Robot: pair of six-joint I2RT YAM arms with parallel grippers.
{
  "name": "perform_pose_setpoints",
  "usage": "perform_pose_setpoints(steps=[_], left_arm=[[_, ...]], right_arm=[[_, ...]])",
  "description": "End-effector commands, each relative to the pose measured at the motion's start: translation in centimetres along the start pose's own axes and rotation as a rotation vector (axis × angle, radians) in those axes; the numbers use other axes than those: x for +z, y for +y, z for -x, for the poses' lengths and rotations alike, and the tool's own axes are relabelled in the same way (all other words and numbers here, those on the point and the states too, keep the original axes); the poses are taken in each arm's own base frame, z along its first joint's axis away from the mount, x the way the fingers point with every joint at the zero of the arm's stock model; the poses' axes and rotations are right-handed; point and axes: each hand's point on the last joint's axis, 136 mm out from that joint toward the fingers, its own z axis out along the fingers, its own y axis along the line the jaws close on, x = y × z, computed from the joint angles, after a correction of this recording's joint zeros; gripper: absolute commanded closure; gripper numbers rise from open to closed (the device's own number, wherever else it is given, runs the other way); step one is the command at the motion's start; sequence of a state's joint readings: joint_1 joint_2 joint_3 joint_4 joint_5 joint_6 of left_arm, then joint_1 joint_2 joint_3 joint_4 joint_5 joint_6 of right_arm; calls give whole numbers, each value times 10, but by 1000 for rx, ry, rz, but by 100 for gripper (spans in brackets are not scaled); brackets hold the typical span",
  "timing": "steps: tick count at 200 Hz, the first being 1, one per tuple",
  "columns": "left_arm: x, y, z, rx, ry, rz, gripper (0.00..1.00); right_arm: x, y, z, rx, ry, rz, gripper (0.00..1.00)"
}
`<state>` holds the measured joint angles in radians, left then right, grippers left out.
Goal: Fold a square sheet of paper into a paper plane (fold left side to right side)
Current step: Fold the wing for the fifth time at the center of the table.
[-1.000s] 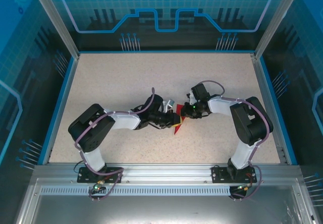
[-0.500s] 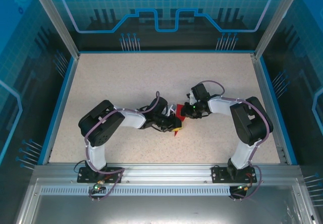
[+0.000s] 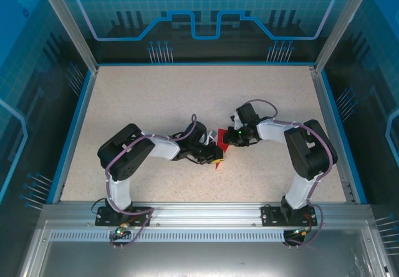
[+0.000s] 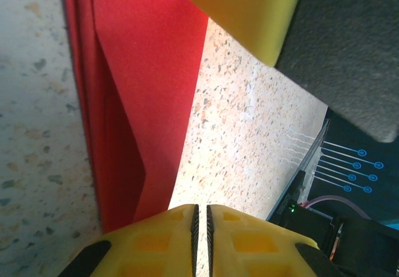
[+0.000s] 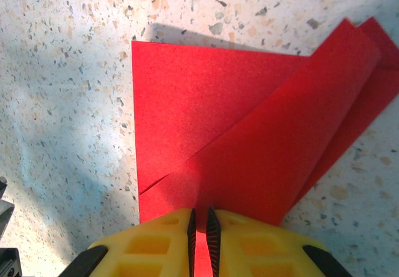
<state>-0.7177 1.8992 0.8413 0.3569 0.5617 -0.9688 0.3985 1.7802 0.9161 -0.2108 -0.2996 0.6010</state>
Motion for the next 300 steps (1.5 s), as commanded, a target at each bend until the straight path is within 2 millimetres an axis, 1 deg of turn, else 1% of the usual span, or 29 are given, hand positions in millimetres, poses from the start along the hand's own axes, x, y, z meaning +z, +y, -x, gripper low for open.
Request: perform_pose_setpoints(steps=[1, 76, 101, 134, 199, 250, 300], left_arm=[[4, 23, -9, -44, 15, 54, 85], [4, 40, -17, -84, 23, 87, 86], [2, 47, -22, -99, 29, 112, 89], [-2, 57, -33, -103, 55, 158, 90], [-15, 77, -53, -102, 108, 263, 92], [-19, 81, -64, -105, 136, 286, 93], [-27, 80, -70, -80, 154, 301, 94]], right_arm=[[9, -31, -26, 42, 96, -108, 82], [8, -32, -26, 41, 99, -115, 83], [7, -33, -26, 38, 99, -124, 83], [6, -34, -26, 36, 104, -140, 83], [6, -37, -26, 34, 111, -156, 83], [7, -38, -26, 35, 112, -157, 83], [8, -37, -26, 35, 116, -156, 83]])
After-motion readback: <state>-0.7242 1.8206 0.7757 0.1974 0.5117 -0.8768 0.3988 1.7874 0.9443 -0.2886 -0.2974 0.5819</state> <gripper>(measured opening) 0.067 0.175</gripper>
